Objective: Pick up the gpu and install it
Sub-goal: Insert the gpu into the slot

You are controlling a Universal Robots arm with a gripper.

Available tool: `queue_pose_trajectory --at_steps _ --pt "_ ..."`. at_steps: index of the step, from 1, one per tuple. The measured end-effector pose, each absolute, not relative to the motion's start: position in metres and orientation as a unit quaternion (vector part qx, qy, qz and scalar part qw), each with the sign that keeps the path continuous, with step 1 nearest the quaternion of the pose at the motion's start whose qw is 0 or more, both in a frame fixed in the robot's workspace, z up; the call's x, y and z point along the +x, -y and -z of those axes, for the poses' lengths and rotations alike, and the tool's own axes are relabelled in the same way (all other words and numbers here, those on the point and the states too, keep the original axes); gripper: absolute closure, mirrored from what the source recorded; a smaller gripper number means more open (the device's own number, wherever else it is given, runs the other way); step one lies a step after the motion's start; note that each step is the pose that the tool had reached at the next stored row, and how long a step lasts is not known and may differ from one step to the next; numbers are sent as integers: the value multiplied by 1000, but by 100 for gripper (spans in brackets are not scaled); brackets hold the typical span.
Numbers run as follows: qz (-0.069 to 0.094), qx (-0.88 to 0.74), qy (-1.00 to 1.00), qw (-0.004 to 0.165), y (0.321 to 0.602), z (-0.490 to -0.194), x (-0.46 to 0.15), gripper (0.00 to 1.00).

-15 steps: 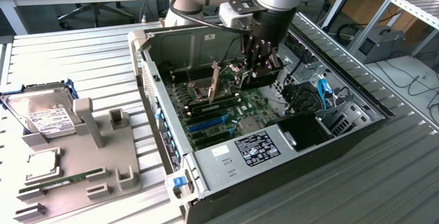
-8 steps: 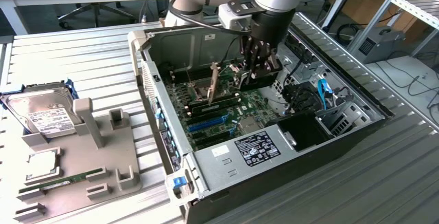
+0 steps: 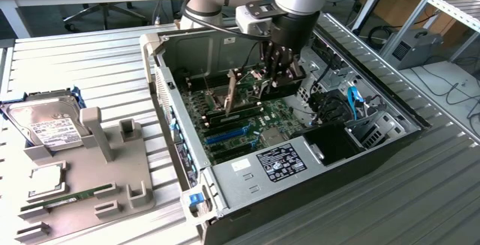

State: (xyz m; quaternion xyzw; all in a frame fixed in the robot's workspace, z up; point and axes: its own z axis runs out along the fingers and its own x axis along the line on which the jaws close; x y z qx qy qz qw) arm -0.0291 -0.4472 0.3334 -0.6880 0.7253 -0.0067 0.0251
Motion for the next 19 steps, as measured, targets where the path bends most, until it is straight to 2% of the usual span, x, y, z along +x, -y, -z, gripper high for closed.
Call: queue_pose_trajectory --at_steps 19 --pt "7 -688 -725 25 447 -329 -36 74"
